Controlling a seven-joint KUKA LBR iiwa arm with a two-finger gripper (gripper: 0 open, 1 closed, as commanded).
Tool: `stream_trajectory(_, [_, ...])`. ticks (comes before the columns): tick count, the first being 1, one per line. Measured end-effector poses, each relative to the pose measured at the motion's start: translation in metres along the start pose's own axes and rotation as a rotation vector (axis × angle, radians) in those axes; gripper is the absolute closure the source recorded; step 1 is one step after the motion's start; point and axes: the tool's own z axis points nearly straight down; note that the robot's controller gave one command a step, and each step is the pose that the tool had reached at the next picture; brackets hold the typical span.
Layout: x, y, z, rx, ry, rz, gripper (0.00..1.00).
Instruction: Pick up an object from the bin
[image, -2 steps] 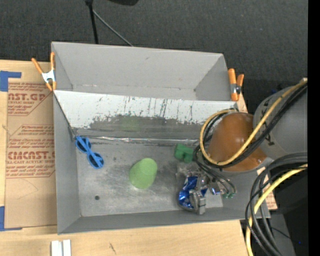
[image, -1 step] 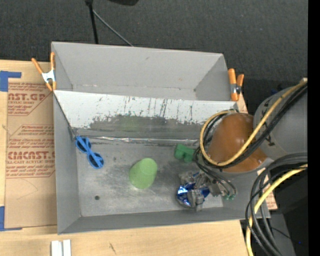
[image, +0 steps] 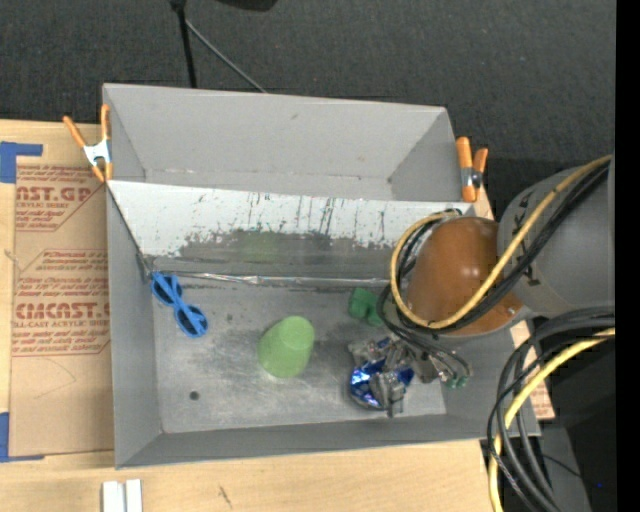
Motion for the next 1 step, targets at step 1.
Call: stream_trajectory(1, [-0.0226, -0.0069, -0.1756, 0.004, -0.021, -0.040, 1.00])
